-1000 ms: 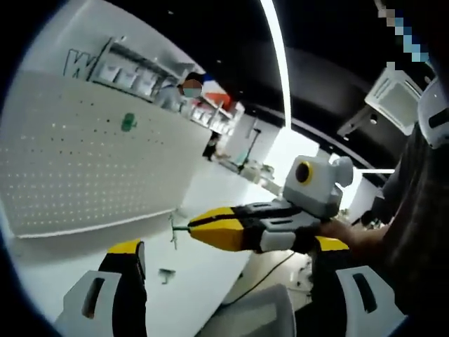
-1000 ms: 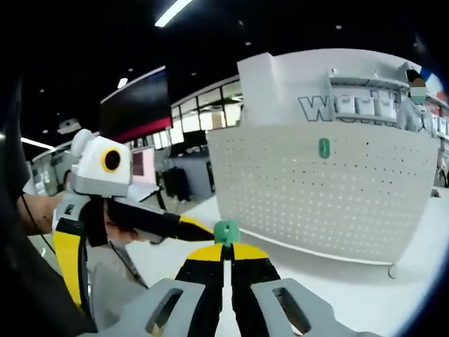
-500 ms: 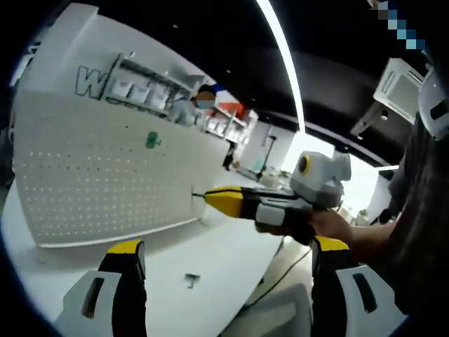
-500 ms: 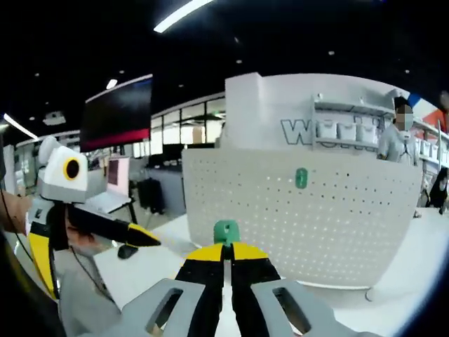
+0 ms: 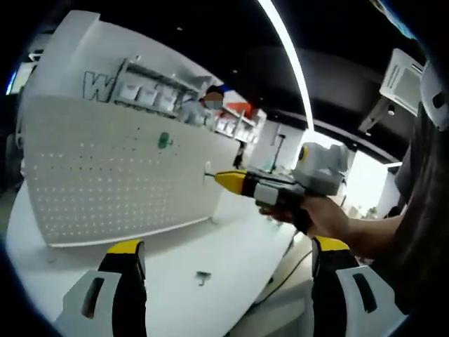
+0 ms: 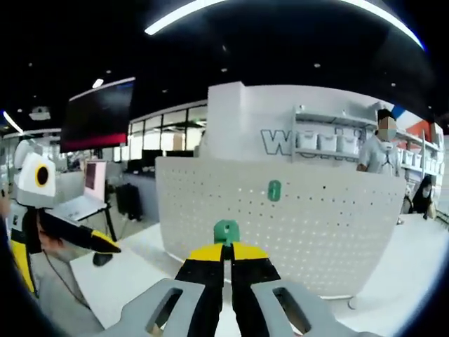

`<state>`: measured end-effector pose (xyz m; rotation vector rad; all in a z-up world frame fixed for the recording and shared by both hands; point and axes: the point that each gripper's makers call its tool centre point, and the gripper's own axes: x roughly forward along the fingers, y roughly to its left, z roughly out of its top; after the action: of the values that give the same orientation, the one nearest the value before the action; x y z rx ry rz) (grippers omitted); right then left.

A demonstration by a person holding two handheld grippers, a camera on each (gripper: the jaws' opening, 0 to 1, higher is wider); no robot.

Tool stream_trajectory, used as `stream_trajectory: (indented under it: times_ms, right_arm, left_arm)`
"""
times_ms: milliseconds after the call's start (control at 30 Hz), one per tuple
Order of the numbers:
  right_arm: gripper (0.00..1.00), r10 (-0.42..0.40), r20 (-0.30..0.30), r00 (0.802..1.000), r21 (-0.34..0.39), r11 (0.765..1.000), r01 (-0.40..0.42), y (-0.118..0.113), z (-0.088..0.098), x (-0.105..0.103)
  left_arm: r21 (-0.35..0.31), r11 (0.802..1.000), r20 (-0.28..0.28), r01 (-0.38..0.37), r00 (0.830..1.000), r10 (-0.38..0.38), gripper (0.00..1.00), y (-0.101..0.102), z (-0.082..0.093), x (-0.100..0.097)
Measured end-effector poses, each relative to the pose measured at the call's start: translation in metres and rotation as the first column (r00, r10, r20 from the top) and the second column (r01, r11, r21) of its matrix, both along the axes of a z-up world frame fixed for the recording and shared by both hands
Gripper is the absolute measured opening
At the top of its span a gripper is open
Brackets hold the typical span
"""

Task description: Insert the hook assembly into the mounting plate slot until the hook locks in place.

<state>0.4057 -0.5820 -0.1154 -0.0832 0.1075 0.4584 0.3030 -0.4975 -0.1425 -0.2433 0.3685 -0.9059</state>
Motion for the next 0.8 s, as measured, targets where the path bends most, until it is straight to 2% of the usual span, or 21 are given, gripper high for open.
stream_trajectory:
  times_ms: [467, 567, 800]
  right_arm:
    - [0.00, -0.083, 0.027, 0.996, -0.008, 0.996, 0.084, -0.015, -0.006, 0.039]
    - [0.00, -0.108, 0.047, 0.993, -0.019, 0.994, 0.109, -0.019, -0.005, 0.049]
    - [0.00, -0.147, 0.090, 0.985, -0.021, 0.989, 0.149, -0.028, 0.005, 0.068]
  left_arm:
    - [0.006, 0.998, 0.020, -0.059, 0.998, 0.059, 1.00, 0.017, 0.004, 0.017]
    - [-0.017, 0.999, -0.012, -0.048, 0.999, 0.048, 1.00, 0.015, 0.002, 0.017]
    - [-0.008, 0.998, 0.000, -0.061, 0.998, 0.061, 1.00, 0.019, 0.003, 0.021]
